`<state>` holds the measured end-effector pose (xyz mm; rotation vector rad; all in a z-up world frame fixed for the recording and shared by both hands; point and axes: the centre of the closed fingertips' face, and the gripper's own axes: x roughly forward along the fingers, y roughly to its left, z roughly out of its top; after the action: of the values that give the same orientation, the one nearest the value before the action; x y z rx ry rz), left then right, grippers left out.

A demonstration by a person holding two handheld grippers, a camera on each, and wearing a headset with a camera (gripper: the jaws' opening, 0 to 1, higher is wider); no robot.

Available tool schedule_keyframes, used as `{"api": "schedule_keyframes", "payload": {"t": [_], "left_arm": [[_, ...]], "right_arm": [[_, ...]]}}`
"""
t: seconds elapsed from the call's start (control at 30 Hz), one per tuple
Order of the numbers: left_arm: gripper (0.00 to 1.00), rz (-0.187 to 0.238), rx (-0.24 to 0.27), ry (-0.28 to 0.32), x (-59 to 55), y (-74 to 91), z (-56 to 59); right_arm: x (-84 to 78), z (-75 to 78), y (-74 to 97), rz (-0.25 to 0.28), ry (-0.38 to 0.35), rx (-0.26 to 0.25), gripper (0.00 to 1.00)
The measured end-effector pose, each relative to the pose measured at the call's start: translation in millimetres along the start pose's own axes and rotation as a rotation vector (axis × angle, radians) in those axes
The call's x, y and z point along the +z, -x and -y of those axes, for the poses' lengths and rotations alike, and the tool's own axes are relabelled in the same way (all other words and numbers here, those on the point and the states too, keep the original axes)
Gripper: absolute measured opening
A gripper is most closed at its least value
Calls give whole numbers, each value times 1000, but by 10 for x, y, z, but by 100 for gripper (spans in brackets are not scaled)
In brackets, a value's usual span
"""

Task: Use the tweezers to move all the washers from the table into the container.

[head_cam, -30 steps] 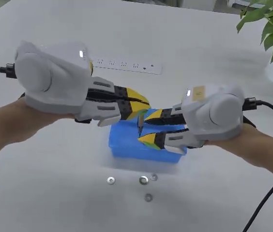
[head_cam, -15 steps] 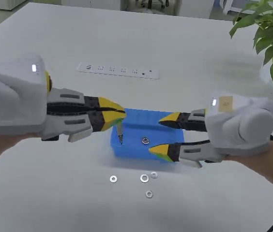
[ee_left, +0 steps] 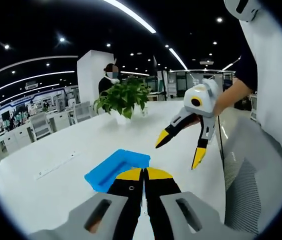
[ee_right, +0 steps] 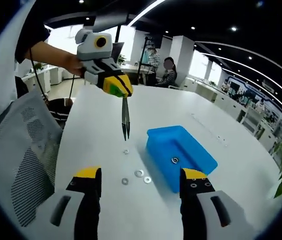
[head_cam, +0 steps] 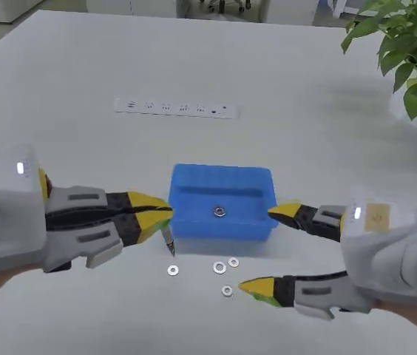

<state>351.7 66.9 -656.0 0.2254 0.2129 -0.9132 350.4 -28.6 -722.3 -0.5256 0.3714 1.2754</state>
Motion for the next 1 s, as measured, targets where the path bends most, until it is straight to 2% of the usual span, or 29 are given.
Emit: {"api": "schedule_keyframes", "payload": {"t": [0.13,0.23,0.43,0.5,0.67,0.83,1.0], "left_arm": [[4,-12,-13,-9,-57,10,46],[4,-16,-25,-11,-79,6,70],[4,-22,-31,-16,-149,-48,78],[4,-18,-34,-6,-169,-78,84],[4,-42,-47,-6,-261,-137,104],[4,-46,-44,-12,-275,-137,94],[4,-53,-44,-16,-299,-138,87]], "right_arm": [[-196,-121,57,-38,-31,5,71],[-274,-176,90,-46,-57,8,77],[-357,-249,85,-64,-78,35,93],[-385,-248,74,-77,-68,40,94],[-367,-237,35,-67,-83,47,94],[-350,-276,-9,-53,-101,67,100],[-357,-330,-34,-56,-100,88,100]]}}
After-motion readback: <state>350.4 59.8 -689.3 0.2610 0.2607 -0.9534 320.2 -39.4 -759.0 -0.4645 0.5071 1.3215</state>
